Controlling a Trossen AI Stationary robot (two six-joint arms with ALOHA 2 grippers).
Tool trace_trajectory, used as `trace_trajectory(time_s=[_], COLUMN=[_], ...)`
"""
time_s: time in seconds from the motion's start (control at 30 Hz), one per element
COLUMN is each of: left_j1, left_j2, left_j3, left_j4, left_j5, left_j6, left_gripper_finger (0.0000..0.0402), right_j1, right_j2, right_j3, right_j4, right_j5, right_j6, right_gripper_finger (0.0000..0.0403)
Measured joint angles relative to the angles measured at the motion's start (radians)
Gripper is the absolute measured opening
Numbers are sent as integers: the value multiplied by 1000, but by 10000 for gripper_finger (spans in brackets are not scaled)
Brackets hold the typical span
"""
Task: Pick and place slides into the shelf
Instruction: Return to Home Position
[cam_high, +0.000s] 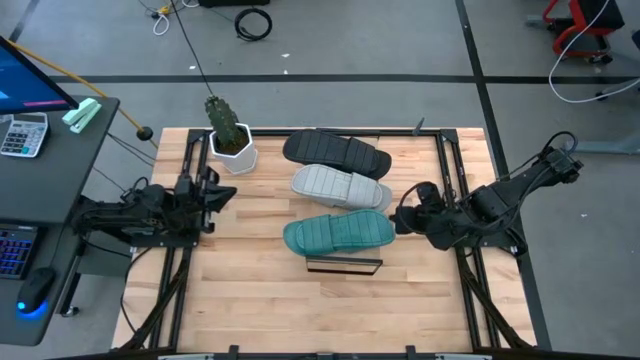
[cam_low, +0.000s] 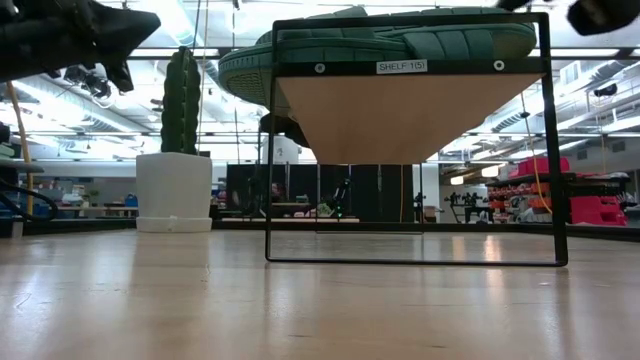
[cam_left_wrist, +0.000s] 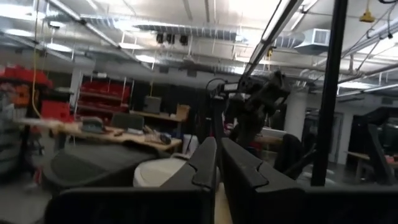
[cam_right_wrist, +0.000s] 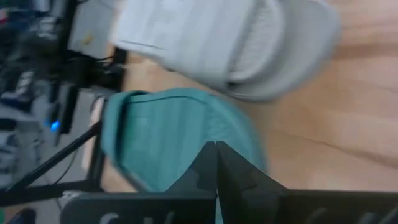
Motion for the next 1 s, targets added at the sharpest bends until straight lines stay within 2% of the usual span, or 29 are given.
trace_trajectory(time_s=[0.17,0.33,0.43,0.73,1.0], left_j1=[0,0,0,0,0], left_j2=[0,0,0,0,0], left_j3=[0,0,0,-1,-1], left_j4=[-17,-16,-17,-94,-119], left_j5=[-26,-56,-58,-95,-95], left_j6=[-48,-49,-59,-183,-229], left_gripper_finger=[30,19,17,26,13], right_j1=[0,-8,-26,-138,-175], right_j2=[-4,-36,-59,-173,-364], right_j3=[-15,-144,-204,-216,-401], right_j4=[180,461,574,591,705], right_j5=[21,18,17,-46,-75], right_j6=[-187,-339,-436,-762,-839], right_gripper_finger=[0,0,0,0,0])
